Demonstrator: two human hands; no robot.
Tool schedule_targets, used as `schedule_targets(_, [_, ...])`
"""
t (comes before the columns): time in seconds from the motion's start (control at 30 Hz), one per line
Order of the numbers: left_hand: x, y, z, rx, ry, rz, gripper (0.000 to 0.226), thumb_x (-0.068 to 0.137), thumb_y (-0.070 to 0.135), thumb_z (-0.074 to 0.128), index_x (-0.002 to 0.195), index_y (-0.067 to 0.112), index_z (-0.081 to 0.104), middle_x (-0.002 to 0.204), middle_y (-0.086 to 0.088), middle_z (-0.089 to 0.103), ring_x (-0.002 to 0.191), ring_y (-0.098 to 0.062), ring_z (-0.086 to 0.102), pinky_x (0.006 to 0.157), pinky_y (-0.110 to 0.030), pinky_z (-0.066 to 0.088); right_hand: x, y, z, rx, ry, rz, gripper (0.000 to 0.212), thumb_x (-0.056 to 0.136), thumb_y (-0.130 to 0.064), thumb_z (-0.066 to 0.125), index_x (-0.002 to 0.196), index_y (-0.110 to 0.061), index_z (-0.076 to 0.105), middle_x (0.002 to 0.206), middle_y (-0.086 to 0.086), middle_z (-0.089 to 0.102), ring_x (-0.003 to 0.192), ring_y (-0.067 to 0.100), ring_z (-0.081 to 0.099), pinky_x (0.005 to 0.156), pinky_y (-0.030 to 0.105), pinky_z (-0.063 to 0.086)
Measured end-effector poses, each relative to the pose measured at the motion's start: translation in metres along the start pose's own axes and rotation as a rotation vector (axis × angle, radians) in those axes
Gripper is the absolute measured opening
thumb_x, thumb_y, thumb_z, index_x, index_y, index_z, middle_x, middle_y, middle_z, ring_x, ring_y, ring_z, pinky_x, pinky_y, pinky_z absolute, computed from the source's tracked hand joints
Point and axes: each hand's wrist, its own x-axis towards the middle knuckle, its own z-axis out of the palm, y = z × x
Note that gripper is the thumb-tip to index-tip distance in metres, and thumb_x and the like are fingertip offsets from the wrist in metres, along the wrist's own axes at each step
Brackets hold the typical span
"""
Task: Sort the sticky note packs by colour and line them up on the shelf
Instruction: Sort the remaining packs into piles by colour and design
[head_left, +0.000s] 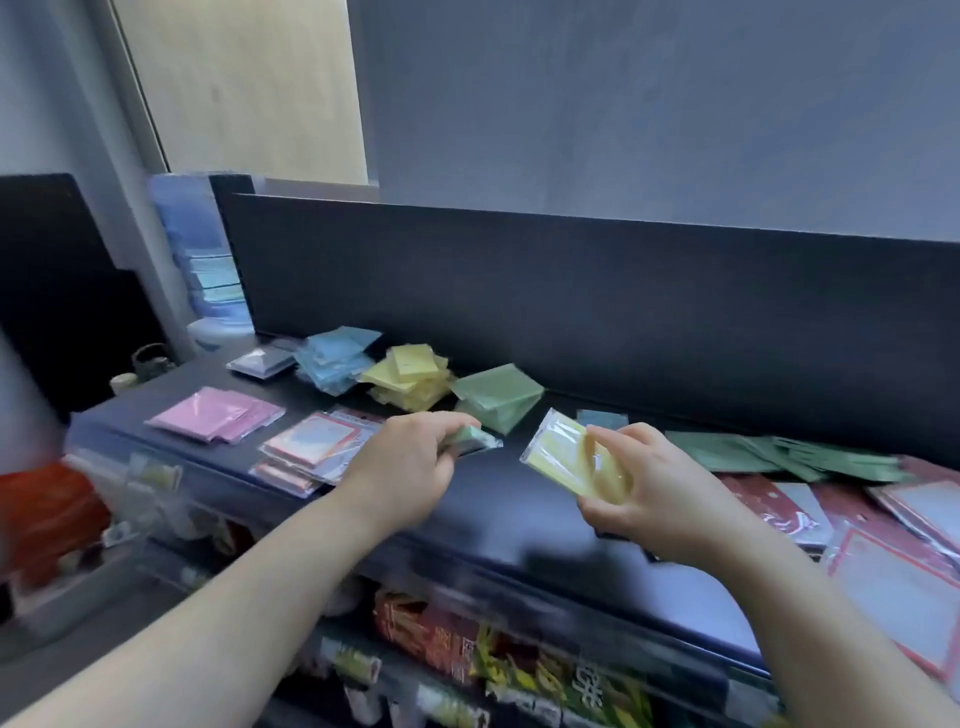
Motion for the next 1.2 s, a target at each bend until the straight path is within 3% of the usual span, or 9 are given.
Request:
schedule_targets(0.1, [-0.001, -0.023, -0.010, 0.013, 0.019, -0.022, 0.042, 0.089, 0.007, 0.053, 0.123, 0.028, 0.065, 0.119, 0.004, 0.068, 0.107, -0.017, 0.062, 0.089, -0.030, 0.050, 0.014, -0.020, 0.007, -0.053, 0.034, -0.013, 0.052, 0.076, -0.047, 0.061, 0.125, -0.039, 0.044, 0.113, -0.014, 0.041, 0.084, 0.013, 0.062, 0.072, 0.033, 0.056])
schedule_targets(0.2, [0.002, -0.046, -0.016, 0.002, 0.004, -0.005, 0.044, 0.090, 0.006, 0.051, 0.126, 0.029, 0.063, 0.125, 0.006, 0.064, 0.114, -0.014, 0.058, 0.095, -0.031, 0.047, 0.034, -0.042, 0.015, -0.086, 0.065, -0.010, 0.059, 0.077, -0.049, 0.060, 0.132, -0.036, 0.042, 0.120, -0.012, 0.041, 0.093, 0.014, 0.058, 0.082, 0.035, 0.052])
schedule_targets(0.37, [0.014, -0.094, -0.033, -0.039, 0.043, 0.114, 0.045, 0.087, 0.004, 0.055, 0.124, 0.027, 0.065, 0.125, 0.012, 0.064, 0.118, -0.007, 0.056, 0.100, -0.024, 0.043, 0.082, -0.077, 0.032, -0.069, 0.125, 0.034, 0.064, 0.077, -0.046, 0.062, 0.136, -0.034, 0.044, 0.119, -0.010, 0.043, 0.096, 0.011, 0.055, 0.080, 0.030, 0.051])
schedule_targets(0.57, [0.037, -0.166, -0.070, -0.081, 0.181, 0.237, 0.039, 0.083, -0.002, 0.063, 0.115, 0.019, 0.071, 0.110, 0.009, 0.071, 0.105, -0.005, 0.063, 0.091, -0.007, 0.039, 0.151, -0.130, 0.063, -0.060, 0.172, 0.103, 0.053, 0.076, -0.045, 0.065, 0.125, -0.029, 0.054, 0.115, -0.007, 0.046, 0.096, 0.013, 0.056, 0.082, 0.034, 0.052])
schedule_targets(0.8, [0.062, -0.227, -0.091, -0.110, 0.227, 0.286, 0.036, 0.082, -0.001, 0.062, 0.114, 0.015, 0.071, 0.109, 0.004, 0.072, 0.103, -0.010, 0.065, 0.092, -0.019, 0.045, 0.211, -0.166, 0.094, -0.164, 0.156, 0.182, 0.066, 0.077, -0.046, 0.063, 0.138, -0.026, 0.045, 0.128, 0.000, 0.046, 0.119, 0.020, 0.047, 0.098, 0.034, 0.044])
schedule_targets(1.0, [0.089, -0.234, -0.090, -0.150, 0.210, 0.328, 0.035, 0.083, -0.003, 0.064, 0.113, 0.014, 0.071, 0.108, 0.002, 0.073, 0.101, -0.015, 0.068, 0.090, -0.025, 0.049, 0.227, -0.173, 0.110, -0.230, 0.131, 0.226, 0.068, 0.085, -0.050, 0.061, 0.142, -0.019, 0.040, 0.140, 0.005, 0.046, 0.131, 0.022, 0.041, 0.107, 0.034, 0.034])
schedule_targets(1.2, [0.119, -0.195, -0.067, -0.209, 0.179, 0.449, 0.034, 0.085, 0.005, 0.056, 0.114, 0.015, 0.070, 0.109, 0.002, 0.072, 0.103, -0.019, 0.067, 0.087, -0.032, 0.054, 0.194, -0.156, 0.097, -0.254, 0.249, 0.266, 0.072, 0.084, -0.053, 0.062, 0.143, -0.020, 0.039, 0.146, -0.001, 0.042, 0.133, 0.017, 0.038, 0.110, 0.030, 0.028])
